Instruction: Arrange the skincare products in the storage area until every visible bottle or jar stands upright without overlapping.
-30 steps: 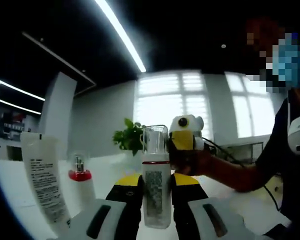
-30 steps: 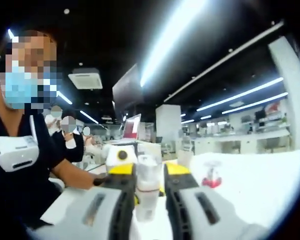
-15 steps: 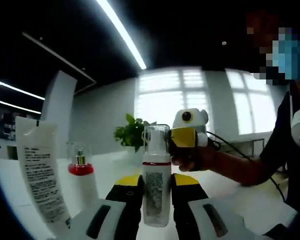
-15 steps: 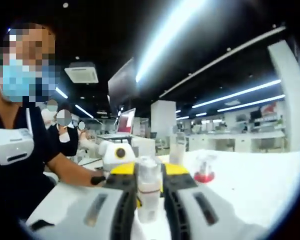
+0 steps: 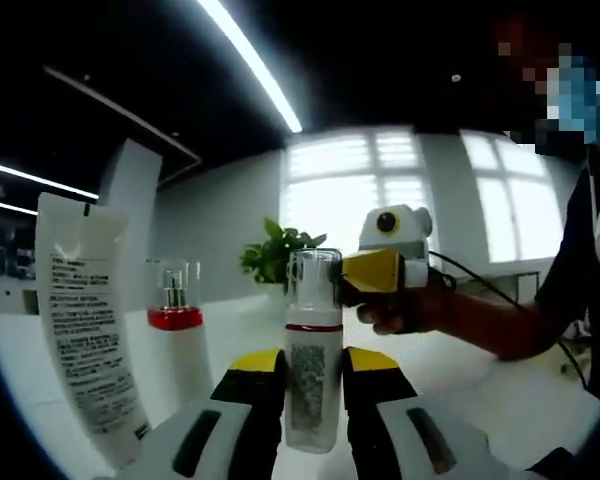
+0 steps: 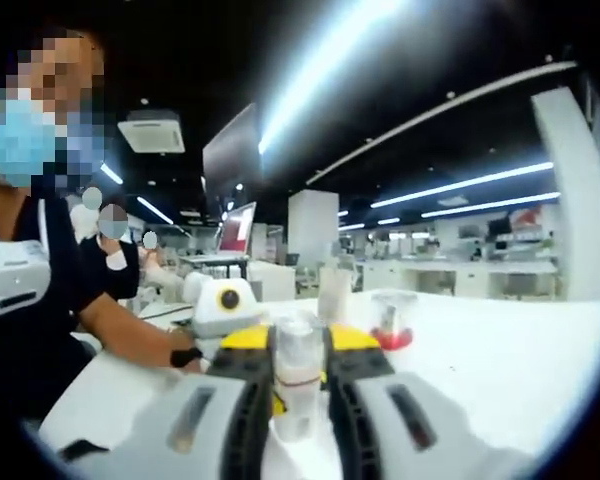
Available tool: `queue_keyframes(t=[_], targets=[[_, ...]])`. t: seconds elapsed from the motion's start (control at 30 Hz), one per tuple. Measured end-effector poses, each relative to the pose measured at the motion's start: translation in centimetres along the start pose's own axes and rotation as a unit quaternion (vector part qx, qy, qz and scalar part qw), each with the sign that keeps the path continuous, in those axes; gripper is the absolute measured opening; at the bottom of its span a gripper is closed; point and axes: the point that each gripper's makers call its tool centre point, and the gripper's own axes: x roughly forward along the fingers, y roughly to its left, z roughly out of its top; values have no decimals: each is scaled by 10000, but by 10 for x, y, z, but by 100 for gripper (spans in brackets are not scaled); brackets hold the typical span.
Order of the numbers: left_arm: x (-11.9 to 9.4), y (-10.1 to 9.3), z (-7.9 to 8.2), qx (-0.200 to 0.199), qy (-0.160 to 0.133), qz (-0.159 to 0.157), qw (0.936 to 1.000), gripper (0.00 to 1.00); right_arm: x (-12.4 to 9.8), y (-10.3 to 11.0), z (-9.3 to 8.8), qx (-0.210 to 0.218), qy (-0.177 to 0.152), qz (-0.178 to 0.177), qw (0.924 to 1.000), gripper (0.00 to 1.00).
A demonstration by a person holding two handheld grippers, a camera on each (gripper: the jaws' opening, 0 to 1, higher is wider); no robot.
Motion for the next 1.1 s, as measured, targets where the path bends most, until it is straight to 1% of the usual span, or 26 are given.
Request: queue_keyframes(t=[0.57, 0.9, 1.1], targets=[[3, 21, -23, -28, 177, 316, 9993, 22, 5, -17, -24, 21, 303, -358, 9989, 18], [4, 27, -28, 28, 269, 411, 9988, 22, 6, -23, -31, 26, 391, -483, 9981, 18], [4, 30, -34, 108, 393, 514, 9978, 22, 7, -25, -37, 28, 460, -532, 9975, 18]])
